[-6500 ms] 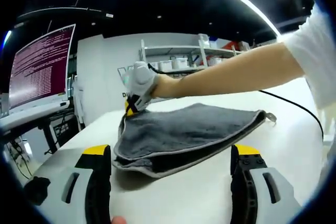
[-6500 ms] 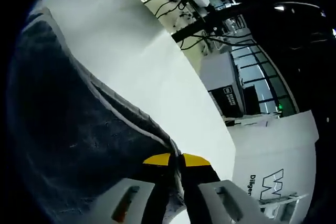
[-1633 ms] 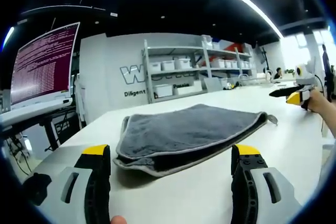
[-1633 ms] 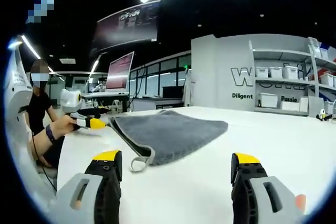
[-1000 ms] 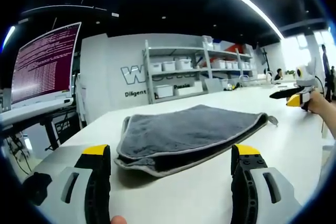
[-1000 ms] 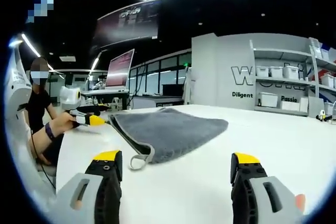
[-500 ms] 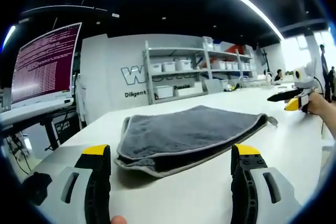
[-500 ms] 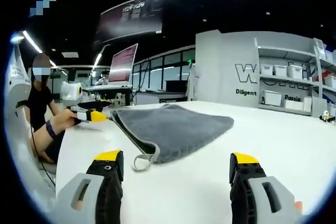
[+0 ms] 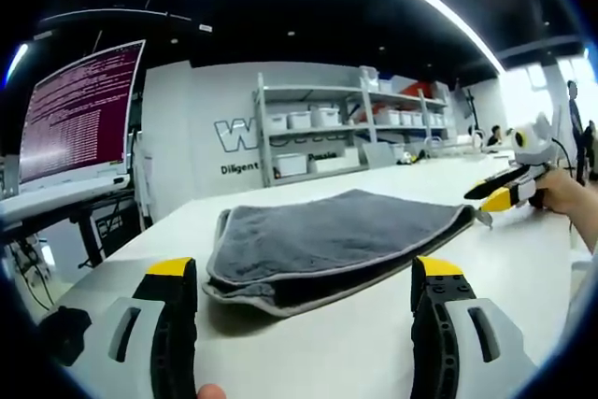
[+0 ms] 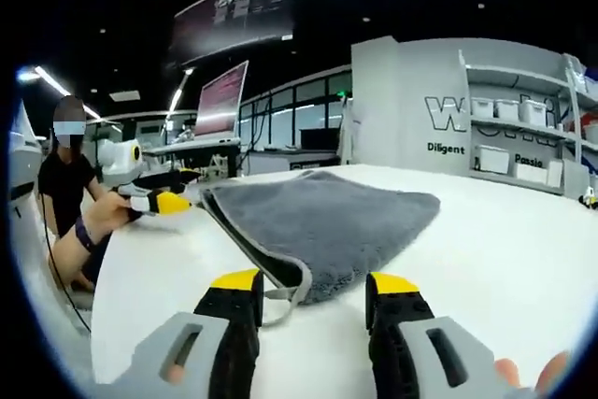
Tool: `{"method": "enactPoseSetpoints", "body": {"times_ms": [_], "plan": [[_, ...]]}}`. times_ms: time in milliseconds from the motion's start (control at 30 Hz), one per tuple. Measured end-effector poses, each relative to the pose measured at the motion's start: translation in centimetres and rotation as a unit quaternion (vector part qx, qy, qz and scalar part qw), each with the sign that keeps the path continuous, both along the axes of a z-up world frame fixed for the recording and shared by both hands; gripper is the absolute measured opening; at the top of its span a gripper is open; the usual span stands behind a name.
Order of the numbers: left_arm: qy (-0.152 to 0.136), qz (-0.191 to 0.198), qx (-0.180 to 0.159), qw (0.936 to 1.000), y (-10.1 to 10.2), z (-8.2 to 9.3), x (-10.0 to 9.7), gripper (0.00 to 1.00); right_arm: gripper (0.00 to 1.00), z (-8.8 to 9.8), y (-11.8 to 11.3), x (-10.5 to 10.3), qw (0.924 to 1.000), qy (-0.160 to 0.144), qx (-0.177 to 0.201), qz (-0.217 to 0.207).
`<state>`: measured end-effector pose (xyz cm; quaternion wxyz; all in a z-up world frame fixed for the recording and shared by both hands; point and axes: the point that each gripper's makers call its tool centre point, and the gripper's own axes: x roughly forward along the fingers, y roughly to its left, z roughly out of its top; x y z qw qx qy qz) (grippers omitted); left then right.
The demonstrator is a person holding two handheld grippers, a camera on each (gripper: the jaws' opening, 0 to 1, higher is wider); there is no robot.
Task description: Open the folded towel by lifting each exposed corner and separating the folded layers until the towel lies flat within the target outline without major curled edges
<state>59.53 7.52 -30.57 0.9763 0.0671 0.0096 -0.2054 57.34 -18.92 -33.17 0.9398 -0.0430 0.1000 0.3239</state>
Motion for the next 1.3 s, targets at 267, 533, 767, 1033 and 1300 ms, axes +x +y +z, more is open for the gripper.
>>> {"method": "enactPoseSetpoints", "body": {"times_ms": [267,533,767,1033,1300], "plan": [[0.001,0.000,0.001,1.0000,0.0,-0.1,0.0,0.93,0.18,-1.4,0.3,-0.3,0.9981,0.006,-0.060,0.010],[0.001,0.000,0.001,1.0000,0.0,-0.1,0.0,0.93,0.03,-1.5,0.0,-0.4,0.9974,0.000,-0.070,0.012],[0.002,0.001,0.002,1.0000,0.0,-0.2,0.0,0.93,0.01,-1.4,-1.2,-0.2,0.9976,-0.001,-0.069,-0.014],[0.001,0.003,0.000,1.0000,0.1,-0.2,0.1,0.93,0.00,-1.1,-4.1,0.2,0.9954,-0.001,-0.053,-0.080],[0.000,0.001,-0.002,1.0000,0.1,-0.1,0.0,0.93,0.00,-0.9,-6.0,0.4,0.9915,-0.002,-0.046,-0.122]]}}
